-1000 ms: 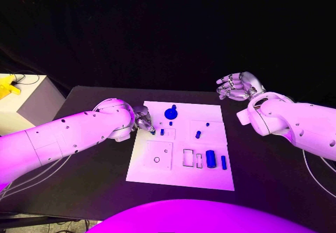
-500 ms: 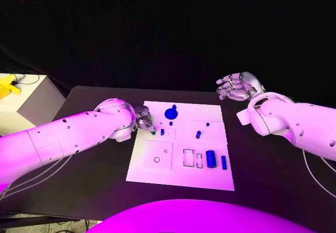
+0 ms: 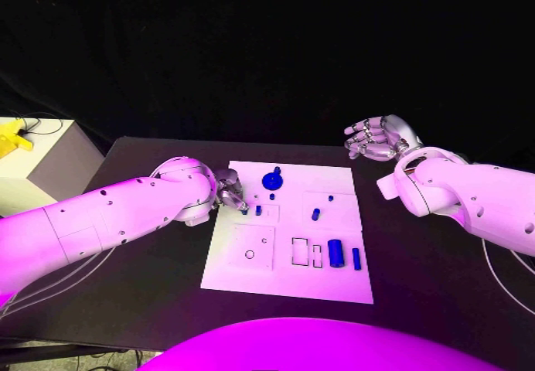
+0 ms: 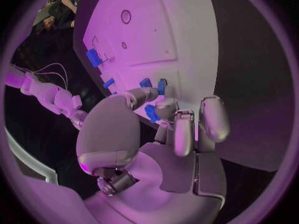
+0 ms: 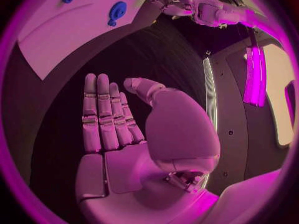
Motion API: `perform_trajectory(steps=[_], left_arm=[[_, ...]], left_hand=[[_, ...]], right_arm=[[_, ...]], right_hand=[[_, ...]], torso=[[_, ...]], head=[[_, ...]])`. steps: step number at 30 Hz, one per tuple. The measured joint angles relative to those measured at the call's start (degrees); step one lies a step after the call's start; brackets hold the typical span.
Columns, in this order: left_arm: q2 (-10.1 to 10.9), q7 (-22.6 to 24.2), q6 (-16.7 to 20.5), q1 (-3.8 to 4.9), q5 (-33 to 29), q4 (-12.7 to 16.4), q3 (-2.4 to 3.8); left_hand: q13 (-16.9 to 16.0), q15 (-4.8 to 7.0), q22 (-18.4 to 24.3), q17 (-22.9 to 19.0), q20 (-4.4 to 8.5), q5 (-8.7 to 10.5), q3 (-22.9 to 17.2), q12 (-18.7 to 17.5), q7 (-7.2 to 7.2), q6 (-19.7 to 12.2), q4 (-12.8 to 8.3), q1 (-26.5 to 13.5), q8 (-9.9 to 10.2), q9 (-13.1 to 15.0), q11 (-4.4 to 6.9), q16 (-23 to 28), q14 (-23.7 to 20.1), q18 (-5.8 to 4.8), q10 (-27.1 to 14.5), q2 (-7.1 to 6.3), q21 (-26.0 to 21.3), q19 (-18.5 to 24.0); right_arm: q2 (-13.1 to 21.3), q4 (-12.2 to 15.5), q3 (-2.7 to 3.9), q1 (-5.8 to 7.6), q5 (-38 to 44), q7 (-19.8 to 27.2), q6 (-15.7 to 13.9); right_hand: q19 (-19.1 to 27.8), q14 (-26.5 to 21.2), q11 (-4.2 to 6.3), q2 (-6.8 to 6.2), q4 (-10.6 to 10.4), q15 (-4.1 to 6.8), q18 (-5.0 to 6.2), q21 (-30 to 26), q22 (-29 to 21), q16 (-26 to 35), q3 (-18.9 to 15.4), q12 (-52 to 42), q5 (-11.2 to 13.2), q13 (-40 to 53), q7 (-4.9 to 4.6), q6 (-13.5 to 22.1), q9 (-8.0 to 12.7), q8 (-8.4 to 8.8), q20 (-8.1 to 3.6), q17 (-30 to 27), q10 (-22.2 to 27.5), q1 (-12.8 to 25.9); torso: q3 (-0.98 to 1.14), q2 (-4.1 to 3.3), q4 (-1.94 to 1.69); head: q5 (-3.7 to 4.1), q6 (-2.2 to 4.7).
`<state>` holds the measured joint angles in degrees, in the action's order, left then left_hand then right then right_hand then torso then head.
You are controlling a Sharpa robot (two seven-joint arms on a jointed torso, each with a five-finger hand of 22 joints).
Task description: Assemble the parts on the task board
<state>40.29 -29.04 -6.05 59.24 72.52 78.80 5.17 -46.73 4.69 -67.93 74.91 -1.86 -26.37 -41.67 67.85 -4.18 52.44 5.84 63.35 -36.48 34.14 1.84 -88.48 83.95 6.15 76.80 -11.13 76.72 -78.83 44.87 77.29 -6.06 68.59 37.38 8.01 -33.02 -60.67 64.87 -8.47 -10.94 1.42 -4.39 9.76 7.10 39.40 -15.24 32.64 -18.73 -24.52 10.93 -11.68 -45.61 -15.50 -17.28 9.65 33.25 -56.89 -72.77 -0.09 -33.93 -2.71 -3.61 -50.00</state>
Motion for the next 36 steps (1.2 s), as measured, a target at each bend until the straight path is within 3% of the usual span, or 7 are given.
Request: perform_trajectory(steps=[7,9,27,36], left_arm=[[0.08,-0.08,-1.01,0.07,0.22,0.05,0.06],[0.12,-0.10,-1.29,0.08,0.25,0.05,0.07],[0.04,-0.02,-2.16,0.10,0.34,-0.50,0.10],[-0.67,-0.01,-2.05,0.10,-0.46,-1.24,0.15]], left_hand=[[-1.41,0.00,0.00,0.00,0.00,-0.03,0.00,0.89,0.00,0.00,0.00,0.00,-0.01,0.00,0.12,0.00,0.00,-0.04,0.13,0.00,0.00,0.00],[-1.86,0.00,-0.04,0.00,0.02,-0.03,0.00,1.18,0.00,0.00,0.00,0.00,-0.01,0.01,0.21,0.00,0.00,-0.93,0.22,0.00,0.00,-0.02],[-2.66,0.00,0.00,0.00,0.21,-0.04,0.00,1.55,0.00,0.00,0.00,-0.01,-1.38,0.02,0.35,0.00,0.00,-0.93,0.76,-0.01,0.00,-0.21],[-2.61,0.00,0.00,0.00,0.21,0.05,0.00,1.55,0.00,0.00,0.00,-0.22,-4.48,0.10,0.34,0.00,0.00,-0.93,0.76,-0.22,0.00,-0.20]], right_arm=[[0.01,0.01,0.00,-0.01,-0.03,-0.01,0.09],[0.02,0.01,0.00,-0.02,-0.03,-0.02,0.10],[0.05,0.04,-0.01,-0.03,-0.07,-0.05,0.19],[0.02,0.04,-0.01,-0.03,-0.08,-0.05,0.22]], right_hand=[[0.00,0.00,0.00,0.00,0.00,0.00,0.00,-0.35,-0.28,0.00,0.00,0.00,0.00,-0.29,0.00,0.00,0.07,-0.23,0.00,-0.13,0.00,0.00],[0.00,0.00,0.00,0.00,0.00,0.00,0.00,-0.35,-0.28,0.00,0.00,0.00,0.00,-0.29,0.00,0.00,0.07,-0.23,0.00,-0.13,0.00,0.00],[0.00,0.00,0.00,0.00,0.00,0.00,0.00,-0.35,-0.44,0.26,0.00,0.00,-0.23,-0.49,0.00,0.00,0.07,-0.23,0.00,-0.20,0.00,0.00],[0.00,0.00,0.00,0.23,0.00,0.00,0.00,-0.35,-0.53,0.26,0.00,0.00,-0.23,-0.60,0.00,0.00,0.12,-0.23,0.00,-0.19,0.00,-0.23]], torso=[[-0.03,0.02,0.00],[-0.03,0.03,0.00],[-0.07,0.02,0.03],[-0.03,-0.04,0.05]], head=[[-0.02,0.00],[-0.04,0.00],[-0.06,0.01],[-0.05,0.00]])
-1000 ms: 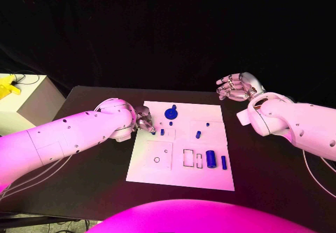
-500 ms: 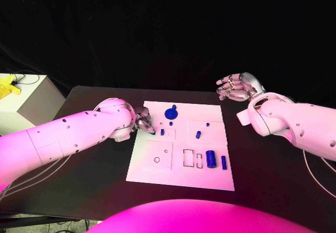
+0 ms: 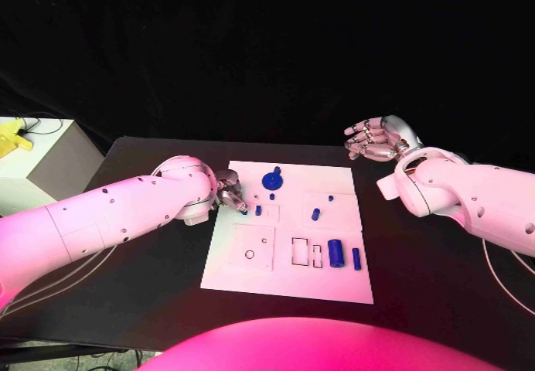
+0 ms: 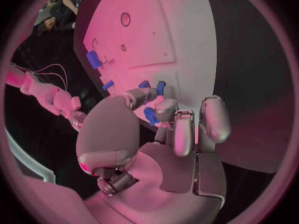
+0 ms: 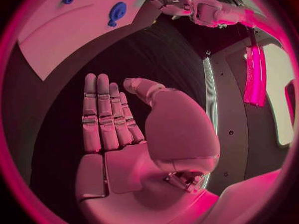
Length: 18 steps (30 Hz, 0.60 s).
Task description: Assemble the parts on the task board
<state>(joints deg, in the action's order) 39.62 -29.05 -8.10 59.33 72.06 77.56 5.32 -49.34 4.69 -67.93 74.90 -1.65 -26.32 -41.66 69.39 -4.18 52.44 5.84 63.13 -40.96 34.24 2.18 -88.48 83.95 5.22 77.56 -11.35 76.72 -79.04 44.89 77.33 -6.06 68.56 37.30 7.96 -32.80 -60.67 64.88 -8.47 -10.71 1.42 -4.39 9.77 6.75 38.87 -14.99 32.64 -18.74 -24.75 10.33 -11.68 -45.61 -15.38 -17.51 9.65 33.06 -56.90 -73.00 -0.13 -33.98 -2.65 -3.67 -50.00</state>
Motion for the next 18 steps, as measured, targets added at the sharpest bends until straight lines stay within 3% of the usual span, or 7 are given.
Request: perform_trajectory(steps=[8,11,13,18], left_arm=[[-0.80,-0.12,-0.53,0.01,-1.14,-1.20,-0.01],[-0.93,-0.16,-0.89,0.06,-1.51,-1.49,0.02],[-1.06,-0.18,-1.19,0.06,-1.74,-1.68,0.02],[-1.37,-0.24,-1.65,0.07,-1.91,-2.11,0.01]], left_hand=[[0.93,0.44,-0.23,0.00,0.21,-0.19,0.00,-0.22,0.00,0.00,0.00,-0.13,-3.64,0.00,0.06,0.00,0.01,0.00,0.07,-0.13,0.00,-0.21],[1.38,0.44,-0.24,0.00,0.21,-0.19,0.00,-0.38,0.00,0.00,-0.01,-0.13,-3.83,0.14,0.19,0.00,0.01,0.00,-0.05,-0.13,0.00,-0.21],[2.13,0.44,-0.24,0.00,0.20,-0.19,0.00,-0.88,0.02,0.02,-0.01,-0.21,-4.18,5.97,0.31,0.00,0.00,0.01,-0.17,-0.21,0.00,-0.20],[2.36,0.44,-0.24,0.00,0.20,-0.19,0.00,-0.88,0.81,1.05,0.00,-0.22,-4.38,6.95,0.51,0.00,0.00,0.00,-0.11,-0.21,0.00,-0.20]], right_arm=[[-0.06,-0.01,0.00,0.00,-0.01,0.00,0.03],[-0.08,-0.02,0.00,0.00,-0.01,0.00,0.04],[-0.10,-0.03,0.00,0.00,-0.02,0.00,0.05],[-0.14,-0.05,0.00,0.00,-0.02,0.00,0.05]], right_hand=[[0.00,0.00,0.00,0.00,0.00,0.00,0.00,0.00,0.00,0.00,0.00,0.00,0.00,0.00,0.00,0.00,0.00,0.00,0.00,0.00,0.00,0.00],[0.00,0.00,0.00,0.00,0.00,0.00,0.00,0.00,0.00,0.00,0.00,0.00,0.00,0.01,0.00,0.00,0.00,0.00,0.00,0.00,0.00,0.00],[0.00,0.00,0.00,0.00,0.00,0.00,0.00,0.00,0.00,0.00,0.00,0.00,0.00,0.01,0.00,0.00,-0.01,0.00,0.00,0.01,0.00,0.00],[0.00,0.00,0.00,0.00,0.00,0.00,0.00,0.00,0.00,0.00,0.00,0.00,0.00,0.01,0.00,0.00,0.00,0.00,0.00,-0.04,0.00,0.00]], torso=[[0.04,0.05,0.01],[0.04,0.07,0.00],[0.04,0.08,0.00],[0.04,0.08,-0.02]], head=[[0.07,0.01],[0.07,0.01],[0.11,0.01],[0.13,0.00]])
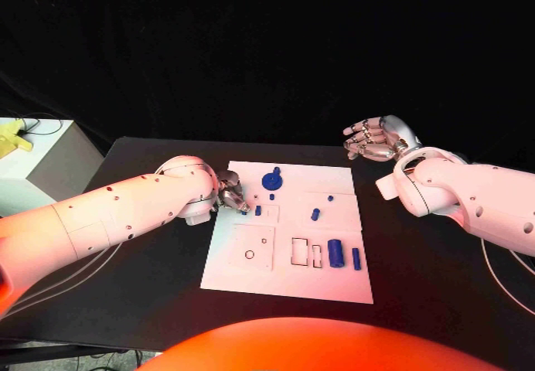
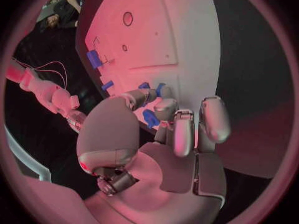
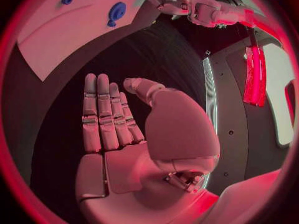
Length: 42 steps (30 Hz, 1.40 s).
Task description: Assemble the parts on the task board
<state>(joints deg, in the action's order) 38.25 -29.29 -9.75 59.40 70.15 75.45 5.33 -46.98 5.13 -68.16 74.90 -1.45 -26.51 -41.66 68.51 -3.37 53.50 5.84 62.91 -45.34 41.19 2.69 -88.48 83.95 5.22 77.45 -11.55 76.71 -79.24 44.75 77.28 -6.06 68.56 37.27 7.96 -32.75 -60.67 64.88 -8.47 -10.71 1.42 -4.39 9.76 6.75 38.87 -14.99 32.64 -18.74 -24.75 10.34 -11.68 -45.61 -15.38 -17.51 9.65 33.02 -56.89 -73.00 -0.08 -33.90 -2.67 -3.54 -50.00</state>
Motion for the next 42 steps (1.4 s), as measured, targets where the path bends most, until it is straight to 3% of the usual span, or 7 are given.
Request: perform_trajectory(steps=[14,18,26,31,35,37,42], left_arm=[[-1.55,-0.05,-0.23,0.15,0.76,-1.93,-0.04],[-1.65,0.04,-0.38,0.19,0.81,-2.18,-0.05],[-1.44,0.14,-0.49,0.21,0.87,-2.19,-0.06],[-1.14,0.14,-0.45,0.15,0.91,-2.00,-0.06],[-0.95,0.10,-0.28,0.11,0.93,-1.69,-0.03],[-0.84,0.10,-0.17,0.08,0.93,-1.54,-0.03],[-0.44,0.14,0.22,-0.01,0.83,-1.08,-0.02]], left_hand=[[1.02,-0.01,0.66,0.00,0.43,0.52,-0.10,-0.83,0.86,0.18,0.10,-1.01,-0.26,1.37,0.01,0.00,0.00,-0.01,-0.02,0.50,0.00,0.43],[1.76,-0.01,1.30,0.00,0.54,0.53,0.12,-1.52,0.89,0.18,-0.12,-1.19,-0.26,2.30,-0.44,0.30,-0.01,0.00,-0.53,0.61,-0.67,0.55],[5.46,0.00,3.99,0.00,0.11,0.79,1.42,-3.13,1.77,-3.04,-1.18,-3.05,0.76,3.43,-0.48,0.95,-0.01,0.00,-5.01,-1.19,-2.70,2.18],[7.69,-0.26,5.24,0.00,-0.52,1.90,10.55,-3.78,0.90,-4.63,3.54,-4.07,2.09,3.91,-1.38,1.21,0.17,0.00,-8.19,-1.96,-3.81,2.82],[9.44,-0.75,6.15,0.00,-1.11,8.67,15.59,-3.78,-0.02,-5.55,8.00,-4.00,2.89,4.21,-2.11,1.44,0.09,0.00,-10.11,-2.25,-4.49,3.40],[9.72,-0.96,6.40,0.00,-1.11,10.20,17.12,-3.78,-0.13,-5.66,9.52,-3.49,2.95,4.30,-2.28,1.44,-0.12,0.00,-10.29,-2.29,-4.60,3.40],[10.40,-1.16,7.04,0.00,-1.01,11.32,18.44,-3.78,-0.33,-5.89,10.84,-3.28,3.11,4.41,-2.49,1.65,0.08,-0.01,-10.90,-2.09,-5.11,3.92]], right_arm=[[-0.11,-0.05,0.00,-0.08,-0.06,0.02,0.03],[-0.09,-0.05,0.00,-0.11,-0.09,0.02,0.04],[-0.01,-0.05,0.00,-0.15,-0.12,0.02,0.05],[0.03,-0.04,0.00,-0.20,-0.14,0.02,0.05],[0.04,-0.03,0.00,-0.25,-0.14,0.02,0.05],[0.05,-0.02,0.00,-0.28,-0.15,0.02,0.04],[0.15,0.01,0.00,-0.34,-0.16,0.03,0.04]], right_hand=[[0.00,0.00,0.00,0.00,0.00,0.00,-0.01,0.00,-0.13,0.23,0.00,0.00,0.00,-0.17,0.00,0.00,-0.01,0.00,0.00,-0.05,0.00,0.00],[0.00,0.00,0.00,0.00,0.00,0.00,0.00,0.00,-0.13,0.23,0.00,0.00,0.00,-0.17,0.00,0.00,-0.01,0.00,0.00,-0.05,0.00,0.00],[0.00,0.00,0.00,0.00,0.00,0.00,0.00,0.00,-0.24,0.23,0.00,0.00,0.00,-0.30,0.00,0.00,0.05,0.00,0.00,-0.10,0.00,0.00],[0.00,0.00,0.00,0.00,0.00,0.00,0.00,0.00,-0.32,0.23,0.00,0.24,0.00,-0.40,0.00,0.00,0.05,0.00,0.00,-0.10,0.00,0.00],[0.00,0.00,0.00,0.00,0.00,0.00,0.00,-0.22,-0.38,0.23,0.00,0.24,0.00,-0.47,0.20,0.20,0.05,0.00,0.00,-0.17,0.00,0.00],[0.00,0.00,0.00,0.00,0.00,0.00,0.00,-0.22,-0.37,0.23,0.00,0.24,0.00,-0.47,0.20,0.20,0.05,0.00,0.00,-0.17,0.00,0.00],[0.00,0.00,0.00,0.00,0.00,0.00,0.00,-0.22,-0.47,0.46,0.00,0.23,0.00,-0.59,0.20,0.20,0.12,0.00,0.00,-0.17,0.00,0.00]], torso=[[-0.08,-0.01,0.00],[-0.08,-0.01,0.02],[-0.09,0.00,-0.02],[-0.10,-0.01,-0.04],[-0.11,0.00,-0.04],[-0.11,0.00,-0.04],[-0.11,-0.01,-0.01]], head=[[0.01,0.01],[0.03,0.01],[0.21,0.01],[0.22,0.01],[0.25,0.01],[0.25,0.01],[0.38,0.01]])
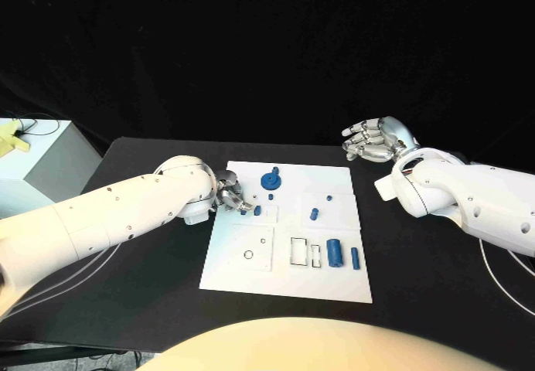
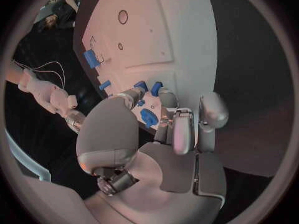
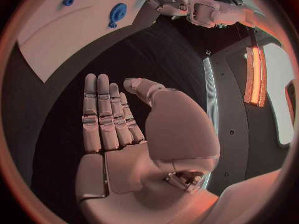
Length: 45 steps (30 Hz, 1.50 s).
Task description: Assemble the parts on the task board
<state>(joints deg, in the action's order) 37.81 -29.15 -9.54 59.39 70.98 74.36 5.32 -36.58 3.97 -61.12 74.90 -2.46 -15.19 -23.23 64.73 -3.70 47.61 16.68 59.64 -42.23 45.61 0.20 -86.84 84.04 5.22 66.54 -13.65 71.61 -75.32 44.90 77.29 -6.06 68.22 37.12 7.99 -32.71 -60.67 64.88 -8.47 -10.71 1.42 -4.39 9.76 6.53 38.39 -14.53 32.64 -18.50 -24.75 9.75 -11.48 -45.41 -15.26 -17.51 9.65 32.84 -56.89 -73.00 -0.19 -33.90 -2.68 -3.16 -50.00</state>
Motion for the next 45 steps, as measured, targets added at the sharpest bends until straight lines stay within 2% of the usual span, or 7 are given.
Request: perform_trajectory(steps=[9,18,25,31,34,37,45], left_arm=[[1.04,0.03,1.00,-0.34,-0.26,0.83,0.86],[1.77,0.03,2.98,-0.34,-0.67,2.16,2.98],[2.10,0.57,5.06,-0.33,-2.09,3.13,4.12],[2.15,5.32,8.12,-0.34,-5.76,3.13,4.32],[2.06,9.66,10.49,-0.33,-7.05,2.83,3.84],[1.84,14.59,13.33,-0.32,-7.28,2.47,2.58],[0.07,25.75,19.77,-0.38,-3.72,0.62,-0.28]], left_hand=[[1.14,0.00,1.11,0.00,-0.22,0.22,0.94,-0.35,-0.34,-0.48,0.00,0.51,0.38,0.16,-0.11,0.35,0.00,0.62,-1.14,0.51,-0.71,0.62],[6.07,-0.92,5.53,0.00,-0.95,-0.97,-1.29,-2.37,-1.29,-3.84,-0.40,7.74,0.10,0.45,-0.93,2.67,-0.10,1.41,-7.52,4.07,-4.40,3.80],[7.27,-1.88,8.54,-0.90,-1.58,-1.01,-5.61,-3.02,-2.32,-6.46,-0.19,10.32,-0.58,-0.82,-2.14,3.96,-0.64,2.29,-10.39,3.18,-6.81,5.73],[11.12,-4.57,20.88,-16.46,-3.58,-0.36,-9.09,-7.64,-5.10,-11.08,-2.10,15.05,2.33,-5.63,-4.63,12.17,-10.93,4.60,-18.20,0.55,-17.71,15.08],[12.53,-5.04,22.12,-21.34,-4.12,-0.35,-10.06,-8.90,-5.53,-11.51,-4.08,18.04,3.37,-7.87,-5.17,14.79,-14.69,4.60,-19.95,0.12,-19.36,16.22],[15.34,-5.79,22.82,-30.14,-4.67,-0.32,-10.61,-11.86,-6.11,-12.09,-6.72,20.46,5.49,-11.57,-5.87,19.80,-22.32,4.60,-22.43,-0.22,-20.86,18.36],[21.30,-6.36,21.49,-34.98,-5.37,-0.14,-9.96,-17.37,-6.48,-9.17,-10.00,21.37,9.00,-19.46,-6.66,20.10,-25.42,4.58,-23.69,0.21,-19.90,20.10]], right_arm=[[0.12,0.05,0.00,-0.10,-0.02,0.00,0.00],[0.15,0.07,0.00,-0.20,-0.04,0.01,0.00],[0.18,0.09,0.00,-0.27,-0.06,0.01,0.00],[0.18,0.11,0.00,-0.31,-0.09,0.02,0.00],[0.17,0.11,0.00,-0.31,-0.10,0.02,-0.01],[0.15,0.11,0.00,-0.32,-0.11,0.04,-0.02],[0.13,0.06,0.00,-0.33,-0.13,0.08,-0.02]], right_hand=[[0.00,0.00,0.00,0.00,0.00,0.00,-0.01,0.00,0.00,0.00,0.00,0.00,0.00,0.00,0.00,0.00,0.00,0.00,0.00,0.00,0.00,0.00],[0.00,0.00,0.00,0.00,0.00,0.00,0.00,0.00,0.00,0.00,0.00,0.00,0.00,0.01,0.00,0.00,-0.01,0.00,0.00,0.00,0.00,0.00],[0.00,0.00,0.00,0.00,0.00,0.00,0.00,0.00,0.00,0.00,0.00,0.00,0.00,0.01,0.00,0.00,-0.01,0.00,0.00,0.00,0.00,0.00],[0.00,0.00,0.00,0.00,0.00,0.00,0.00,0.00,0.00,-0.01,0.00,0.00,0.00,0.02,0.00,0.00,-0.01,0.00,0.00,0.00,0.00,0.00],[-0.16,0.00,0.00,0.00,0.00,0.00,-0.01,0.00,-0.16,-0.01,0.00,0.00,0.00,-0.16,-0.16,0.17,-0.01,0.00,0.15,-0.10,0.00,0.00],[-0.21,0.00,0.00,0.00,0.00,0.00,-0.01,0.00,-0.18,-0.01,0.00,0.00,0.00,-0.22,-0.16,0.17,-0.01,0.00,0.21,-0.10,0.00,0.00],[-0.21,0.00,0.00,0.00,0.00,0.00,-0.01,0.00,-0.17,-0.01,0.00,0.00,0.00,-0.26,-0.16,0.17,0.04,0.00,0.21,-0.10,0.00,0.00]], torso=[[-0.01,-0.01,0.00],[0.02,0.01,-0.01],[0.03,0.01,0.02],[0.09,0.01,0.02],[0.11,0.01,-0.01],[0.10,0.01,-0.04],[0.03,0.00,-0.03]], head=[[0.10,0.00],[0.20,0.00],[0.27,0.00],[0.38,0.00],[0.46,0.00],[0.62,0.00],[0.89,0.00]])
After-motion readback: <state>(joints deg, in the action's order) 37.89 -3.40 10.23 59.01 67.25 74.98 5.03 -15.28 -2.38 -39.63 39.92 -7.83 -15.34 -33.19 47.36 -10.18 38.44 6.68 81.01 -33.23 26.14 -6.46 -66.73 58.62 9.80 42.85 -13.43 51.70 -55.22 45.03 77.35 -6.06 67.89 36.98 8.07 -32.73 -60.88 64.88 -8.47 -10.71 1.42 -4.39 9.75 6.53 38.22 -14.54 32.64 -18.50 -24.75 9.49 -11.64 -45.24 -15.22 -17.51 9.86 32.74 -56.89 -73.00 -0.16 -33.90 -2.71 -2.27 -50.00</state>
